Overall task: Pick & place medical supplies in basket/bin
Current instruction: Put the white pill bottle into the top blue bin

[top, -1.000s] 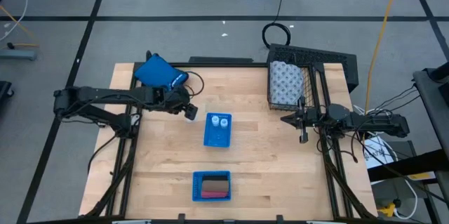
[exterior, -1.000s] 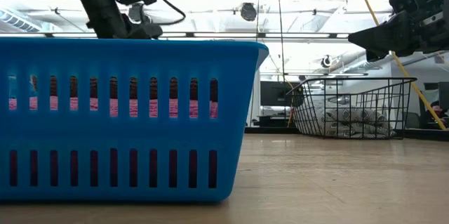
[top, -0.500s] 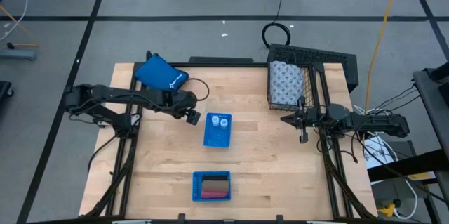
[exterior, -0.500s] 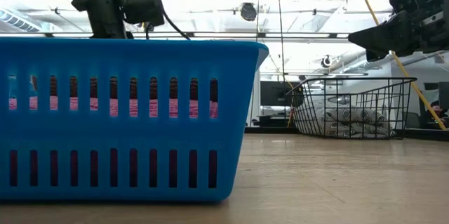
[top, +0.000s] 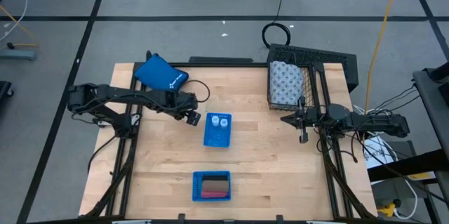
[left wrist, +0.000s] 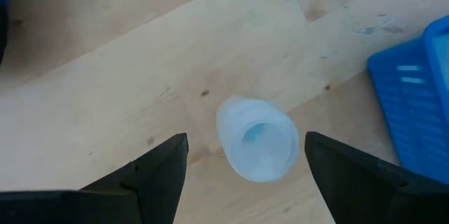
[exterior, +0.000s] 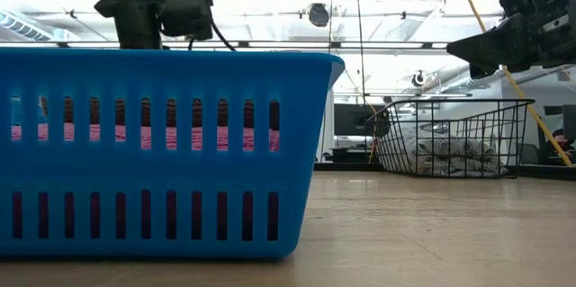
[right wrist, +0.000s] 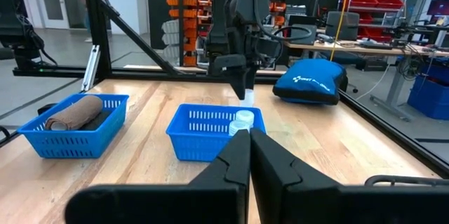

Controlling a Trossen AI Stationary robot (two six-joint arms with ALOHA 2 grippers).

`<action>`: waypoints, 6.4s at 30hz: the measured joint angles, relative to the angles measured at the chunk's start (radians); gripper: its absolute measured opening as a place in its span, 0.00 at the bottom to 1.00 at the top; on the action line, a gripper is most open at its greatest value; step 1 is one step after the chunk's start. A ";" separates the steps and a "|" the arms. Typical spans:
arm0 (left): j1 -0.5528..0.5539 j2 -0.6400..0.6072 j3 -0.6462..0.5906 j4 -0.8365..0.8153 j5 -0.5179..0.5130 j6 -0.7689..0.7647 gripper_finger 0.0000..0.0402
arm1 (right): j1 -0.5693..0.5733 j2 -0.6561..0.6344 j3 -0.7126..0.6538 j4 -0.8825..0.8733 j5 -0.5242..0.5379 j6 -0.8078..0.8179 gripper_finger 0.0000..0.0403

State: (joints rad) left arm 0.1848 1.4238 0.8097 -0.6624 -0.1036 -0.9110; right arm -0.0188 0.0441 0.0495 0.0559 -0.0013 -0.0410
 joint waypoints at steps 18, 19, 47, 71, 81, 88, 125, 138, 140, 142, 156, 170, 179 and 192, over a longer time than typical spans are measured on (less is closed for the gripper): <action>0.000 0.000 0.125 -0.171 -0.054 -0.009 0.74 | 0.000 0.000 0.000 0.000 0.000 0.000 0.00; 0.000 0.000 0.125 -0.178 -0.054 -0.014 0.74 | 0.000 0.000 0.000 0.000 0.000 0.000 0.00; 0.001 0.021 0.125 -0.240 0.027 -0.124 0.74 | 0.000 0.000 0.000 0.000 0.000 0.002 0.00; 0.001 0.027 0.125 -0.224 -0.002 -0.146 0.74 | 0.000 0.000 0.000 0.000 0.000 0.002 0.00; -0.014 0.027 0.125 -0.222 -0.057 -0.173 0.74 | 0.000 0.000 0.000 0.000 0.000 0.002 0.00; -0.013 0.056 0.125 -0.198 -0.065 -0.193 0.74 | 0.000 0.000 0.000 0.000 0.000 0.001 0.00; 0.029 0.132 0.167 -0.207 -0.002 -0.150 0.74 | 0.000 0.000 0.000 0.000 0.000 0.002 0.00; 0.029 0.132 0.167 -0.206 -0.002 -0.160 0.74 | 0.000 0.000 0.000 0.000 0.000 0.002 0.00; 0.029 0.132 0.167 -0.206 -0.002 -0.160 0.74 | 0.000 0.000 0.000 0.000 0.000 0.002 0.00; 0.029 0.132 0.167 -0.206 -0.002 -0.160 0.74 | 0.000 0.000 0.000 0.000 0.000 0.002 0.00; 0.029 0.132 0.166 -0.206 0.007 -0.132 0.74 | 0.000 0.000 0.000 0.000 0.000 0.002 0.00; 0.029 0.132 0.166 -0.216 0.025 -0.115 0.59 | 0.000 0.000 0.000 0.000 0.000 0.002 0.00; 0.029 0.132 0.166 -0.200 0.025 -0.122 0.49 | 0.000 0.000 0.000 0.000 0.000 0.002 0.00; 0.029 0.132 0.166 -0.200 0.024 -0.124 0.41 | 0.000 0.000 0.000 0.000 0.000 0.002 0.00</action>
State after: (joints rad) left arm 0.2138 1.5558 0.9760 -0.8627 -0.0795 -1.0348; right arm -0.0188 0.0444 0.0495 0.0558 -0.0013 -0.0390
